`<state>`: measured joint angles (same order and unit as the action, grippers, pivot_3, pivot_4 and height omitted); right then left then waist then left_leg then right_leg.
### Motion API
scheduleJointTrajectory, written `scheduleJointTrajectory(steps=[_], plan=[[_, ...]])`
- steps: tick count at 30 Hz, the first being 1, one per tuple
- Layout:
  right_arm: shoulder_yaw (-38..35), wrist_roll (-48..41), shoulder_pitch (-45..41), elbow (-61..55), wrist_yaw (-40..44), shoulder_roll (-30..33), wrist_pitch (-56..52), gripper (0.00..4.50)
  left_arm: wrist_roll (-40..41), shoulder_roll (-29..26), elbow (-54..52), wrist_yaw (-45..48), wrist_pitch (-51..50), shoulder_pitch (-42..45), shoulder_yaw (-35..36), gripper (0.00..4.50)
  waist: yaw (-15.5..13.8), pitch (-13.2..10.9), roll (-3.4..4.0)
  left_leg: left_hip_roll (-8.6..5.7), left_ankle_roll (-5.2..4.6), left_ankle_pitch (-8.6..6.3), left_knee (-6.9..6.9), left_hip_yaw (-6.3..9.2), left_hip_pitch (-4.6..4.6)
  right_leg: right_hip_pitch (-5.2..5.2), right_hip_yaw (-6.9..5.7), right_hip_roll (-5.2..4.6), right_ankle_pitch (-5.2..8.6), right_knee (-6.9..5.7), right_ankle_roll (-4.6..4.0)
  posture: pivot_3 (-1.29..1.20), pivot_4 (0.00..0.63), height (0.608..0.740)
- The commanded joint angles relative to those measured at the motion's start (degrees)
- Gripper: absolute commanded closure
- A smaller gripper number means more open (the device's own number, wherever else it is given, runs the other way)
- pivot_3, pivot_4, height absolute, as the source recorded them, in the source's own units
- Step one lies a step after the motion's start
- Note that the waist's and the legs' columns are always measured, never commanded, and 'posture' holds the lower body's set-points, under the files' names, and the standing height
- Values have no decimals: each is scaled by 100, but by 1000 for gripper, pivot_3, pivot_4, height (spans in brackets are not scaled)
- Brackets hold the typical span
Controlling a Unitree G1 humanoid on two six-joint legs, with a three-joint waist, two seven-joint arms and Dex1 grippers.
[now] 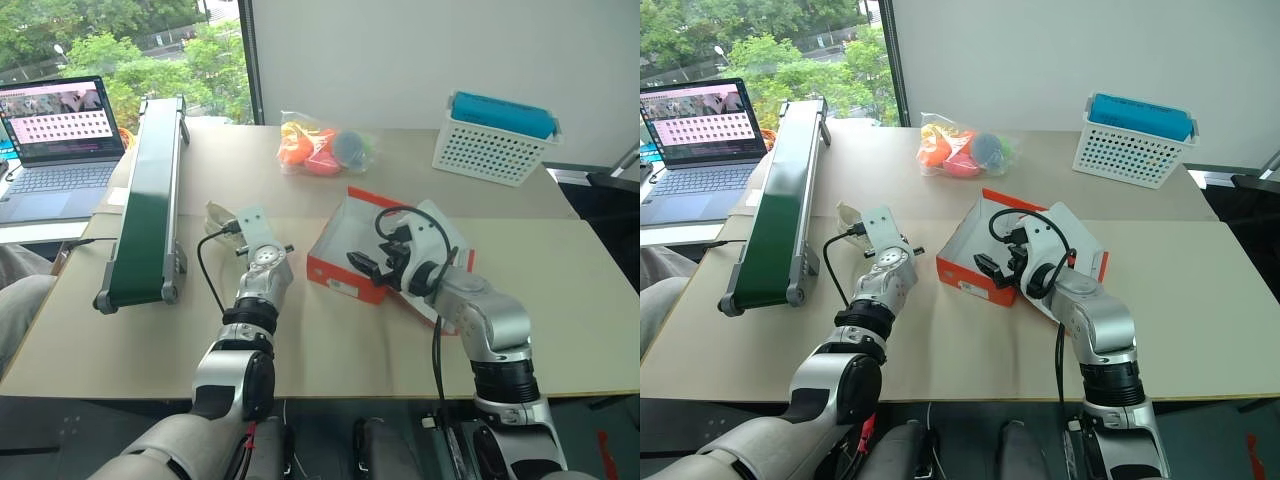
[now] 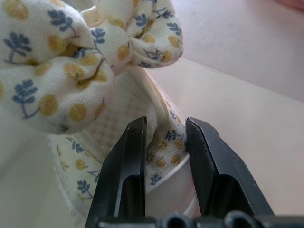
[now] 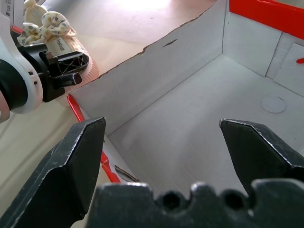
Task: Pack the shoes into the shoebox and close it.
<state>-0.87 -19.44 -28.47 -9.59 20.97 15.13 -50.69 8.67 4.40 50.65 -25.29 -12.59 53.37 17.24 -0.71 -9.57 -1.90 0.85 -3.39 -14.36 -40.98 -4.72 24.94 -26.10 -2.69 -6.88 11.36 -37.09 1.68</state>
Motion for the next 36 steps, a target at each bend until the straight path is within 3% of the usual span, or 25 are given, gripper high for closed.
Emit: scheduleJointTrajectory(steps=[1, 15, 20, 25, 28, 30, 32, 36], plan=[[-146, -130, -44, -279, -4, 36, -12, 0, 122, 56, 105, -11, -57, 31, 55, 4437, 1, 0, 0, 0, 0, 0, 0, 0, 0, 0, 0, 0, 0, 0, 0, 0, 150, 699], [-121, -101, -66, -226, -9, 29, 13, 0, -80, -42, -85, 75, 198, -66, -155, 4437, 3, 0, 0, 0, 1, 0, 0, 0, -1, 0, 0, 0, 0, -1, 0, 0, 150, 699], [-94, -99, -84, -240, -51, -37, 18, 0, -647, -423, -940, 1395, 1486, -363, -1079, 4437, 17, -1, 0, 0, 3, 2, 1, -2, 4, -6, 0, 1, 0, -1, -1, 0, 150, 699], [-127, -117, -75, -240, -82, -95, 36, 0, -503, -939, -1952, 2297, 1624, -841, -1210, 4437, 26, 0, 0, 2, 6, 3, 1, -2, 12, -12, 0, 1, -1, 1, -2, 0, 150, 699], [-147, -118, -89, -212, -99, -115, 36, 0, -209, -1245, -2554, 2979, 1357, -970, -1192, 4437, 47, 0, 0, 4, 5, 3, 1, -1, 11, -12, 0, 2, -1, -1, -2, 0, 150, 699], [-183, -126, -127, -177, -134, -132, 24, 0, 276, -1645, -3269, 4075, 919, -1098, -1305, 4437, 68, 0, 1, 4, 5, 3, 1, 0, 12, -12, 0, 2, -1, -2, -2, 0, 150, 699], [-277, -173, -178, -139, -185, -172, -16, 0, 1027, -2166, -3950, 5198, -28, -1243, -1296, 4437, 94, -1, 2, 5, 5, 3, 1, 0, 13, -13, -1, 3, 0, -1, -1, 0, 150, 699], [-719, -632, -284, -86, -264, -437, -255, 0, 2598, -2952, -4881, 6502, -1853, -1509, -961, 4437, 139, -2, 4, 8, 8, 5, 0, 3, 14, -12, 0, 7, 0, -1, -1, 0, 150, 699]])
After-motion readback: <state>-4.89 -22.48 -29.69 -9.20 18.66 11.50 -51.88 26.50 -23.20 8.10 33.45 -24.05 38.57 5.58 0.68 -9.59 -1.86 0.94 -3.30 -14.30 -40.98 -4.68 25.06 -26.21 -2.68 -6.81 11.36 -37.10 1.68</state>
